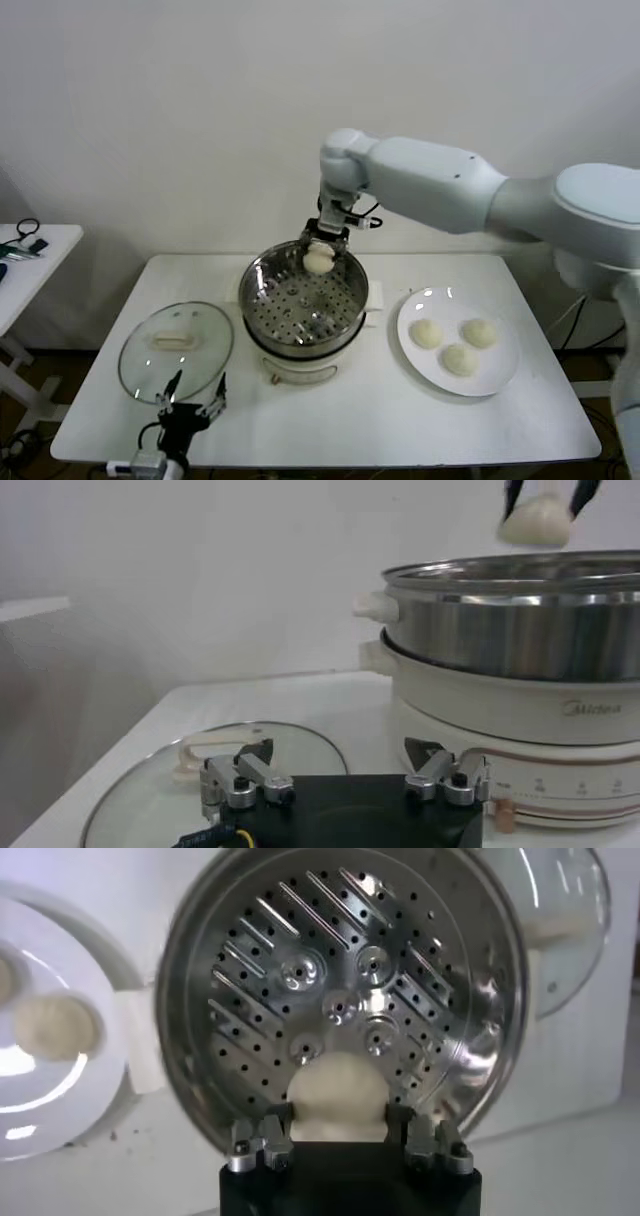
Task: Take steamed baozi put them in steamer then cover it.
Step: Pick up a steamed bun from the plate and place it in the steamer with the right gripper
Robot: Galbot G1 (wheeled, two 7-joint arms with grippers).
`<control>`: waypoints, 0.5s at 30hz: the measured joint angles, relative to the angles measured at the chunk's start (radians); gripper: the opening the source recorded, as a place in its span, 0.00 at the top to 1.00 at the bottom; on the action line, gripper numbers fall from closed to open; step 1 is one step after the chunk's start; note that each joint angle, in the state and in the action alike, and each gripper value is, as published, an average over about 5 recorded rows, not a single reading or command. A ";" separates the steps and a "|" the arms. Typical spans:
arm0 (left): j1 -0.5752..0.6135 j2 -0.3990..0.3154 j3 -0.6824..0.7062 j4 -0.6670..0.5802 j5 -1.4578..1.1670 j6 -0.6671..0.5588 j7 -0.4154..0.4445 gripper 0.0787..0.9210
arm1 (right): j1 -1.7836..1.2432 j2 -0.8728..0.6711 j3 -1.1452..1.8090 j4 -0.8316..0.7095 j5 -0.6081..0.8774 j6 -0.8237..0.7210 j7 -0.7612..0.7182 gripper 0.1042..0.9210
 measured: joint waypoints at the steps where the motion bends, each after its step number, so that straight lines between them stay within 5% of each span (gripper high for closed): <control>1: -0.001 0.000 0.001 0.001 0.000 0.000 0.000 0.12 | -0.013 0.010 0.009 -0.017 -0.019 0.009 0.004 0.36; 15: -0.011 -0.003 0.006 0.019 -0.001 -0.004 -0.001 0.12 | -0.137 0.116 0.100 -0.216 -0.183 0.100 0.043 0.35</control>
